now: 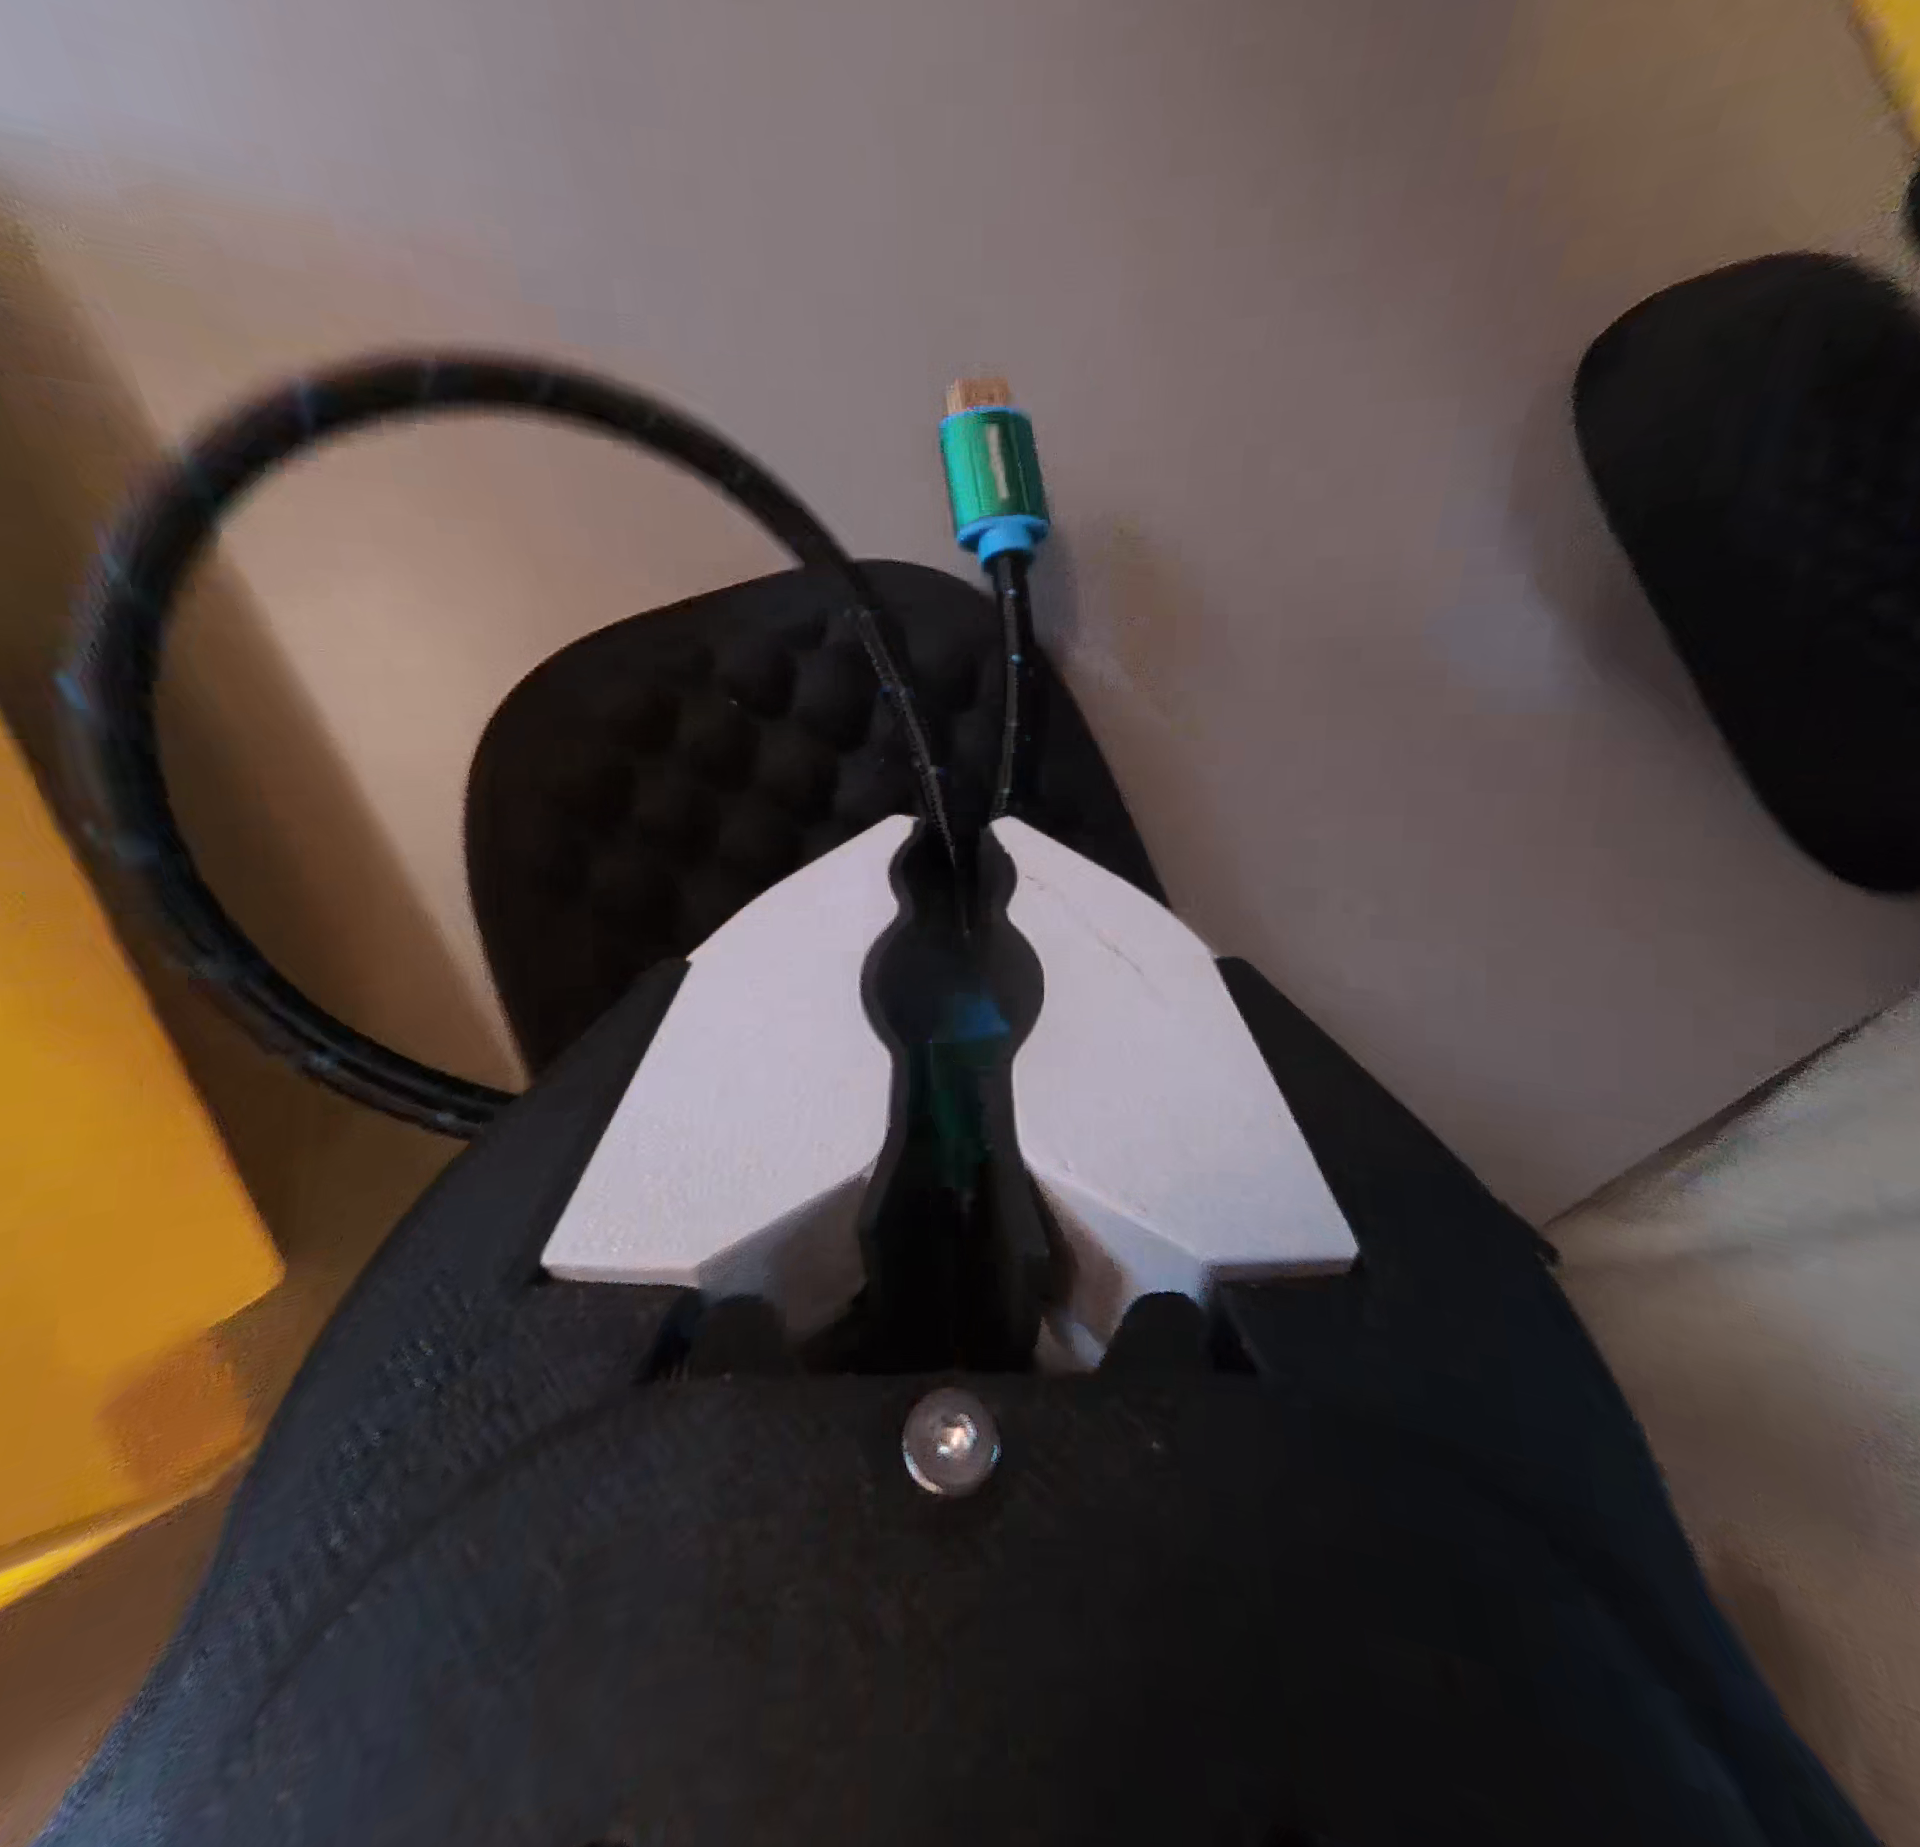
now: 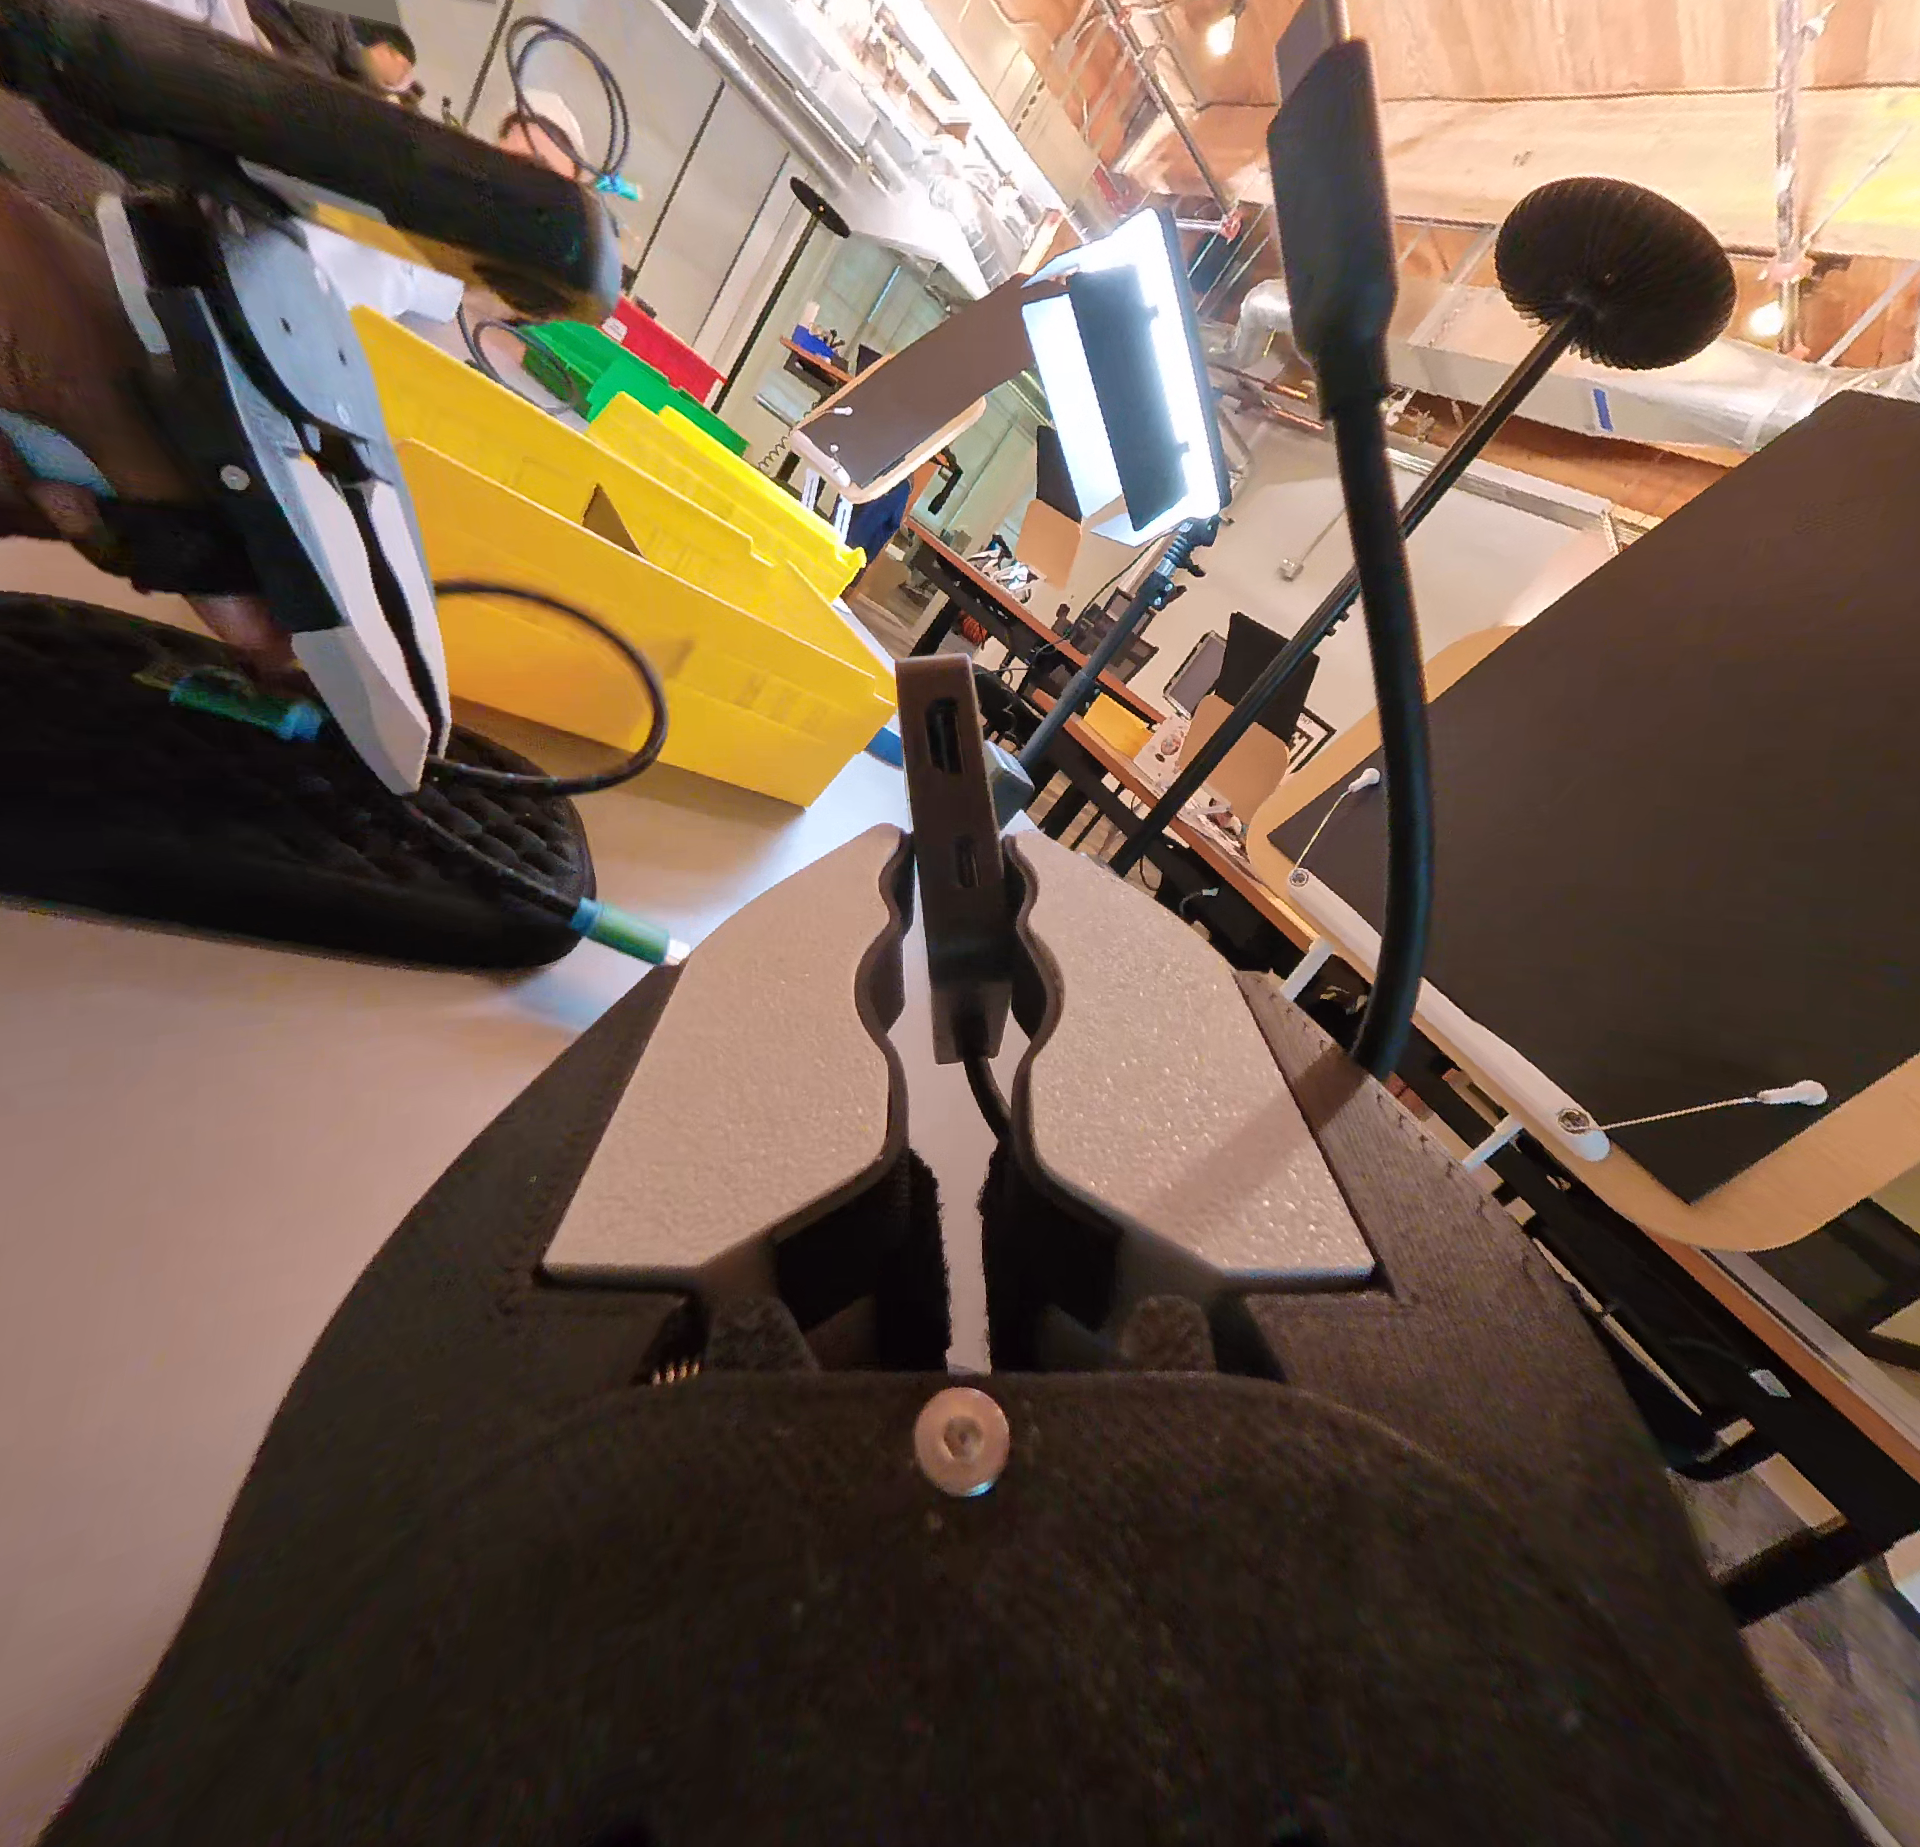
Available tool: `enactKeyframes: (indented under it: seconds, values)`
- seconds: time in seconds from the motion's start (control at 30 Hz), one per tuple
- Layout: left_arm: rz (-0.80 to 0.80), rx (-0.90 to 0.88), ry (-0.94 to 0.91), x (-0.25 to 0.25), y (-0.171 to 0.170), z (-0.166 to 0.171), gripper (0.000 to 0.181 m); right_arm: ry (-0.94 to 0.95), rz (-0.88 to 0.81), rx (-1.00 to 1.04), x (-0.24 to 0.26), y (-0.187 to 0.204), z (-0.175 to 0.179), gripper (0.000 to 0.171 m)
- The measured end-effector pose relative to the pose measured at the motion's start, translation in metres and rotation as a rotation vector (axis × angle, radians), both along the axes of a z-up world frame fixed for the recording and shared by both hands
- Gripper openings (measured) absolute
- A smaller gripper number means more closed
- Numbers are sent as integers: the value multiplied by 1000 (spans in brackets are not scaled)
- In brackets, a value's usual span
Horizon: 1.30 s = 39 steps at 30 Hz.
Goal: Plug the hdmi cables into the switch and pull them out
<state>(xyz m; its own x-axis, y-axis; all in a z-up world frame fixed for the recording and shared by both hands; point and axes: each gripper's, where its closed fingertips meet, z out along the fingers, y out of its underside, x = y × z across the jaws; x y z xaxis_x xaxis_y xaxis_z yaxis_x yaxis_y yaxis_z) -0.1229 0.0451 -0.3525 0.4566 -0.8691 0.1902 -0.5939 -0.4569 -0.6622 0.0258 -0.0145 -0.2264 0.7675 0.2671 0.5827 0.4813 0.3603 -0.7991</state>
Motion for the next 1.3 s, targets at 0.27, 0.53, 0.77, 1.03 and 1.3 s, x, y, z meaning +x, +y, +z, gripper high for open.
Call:
enactKeyframes:
  seconds: [0.27, 0.53, 0.77, 1.03, 1.3]
  values:
    - [-296, 163, -66, -30, 5, 49, 43, 26, -8, 0, 4, 0, 0, 16]
    - [-1178, 824, 273, -36, 5, 43, 47, 13, -7, -12, 1, 2, -3, 16]
    - [-1731, 840, 420, -20, -3, -2, 52, 18, -36, 1, 6, -1, -1, 16]
    - [-1363, 579, 343, 0, -11, -5, 28, 46, -38, 2, 12, -1, 0, 16]
    - [-647, 468, 473, 0, 0, -1, 24, 38, -28, -17, 9, 3, -4, 16]
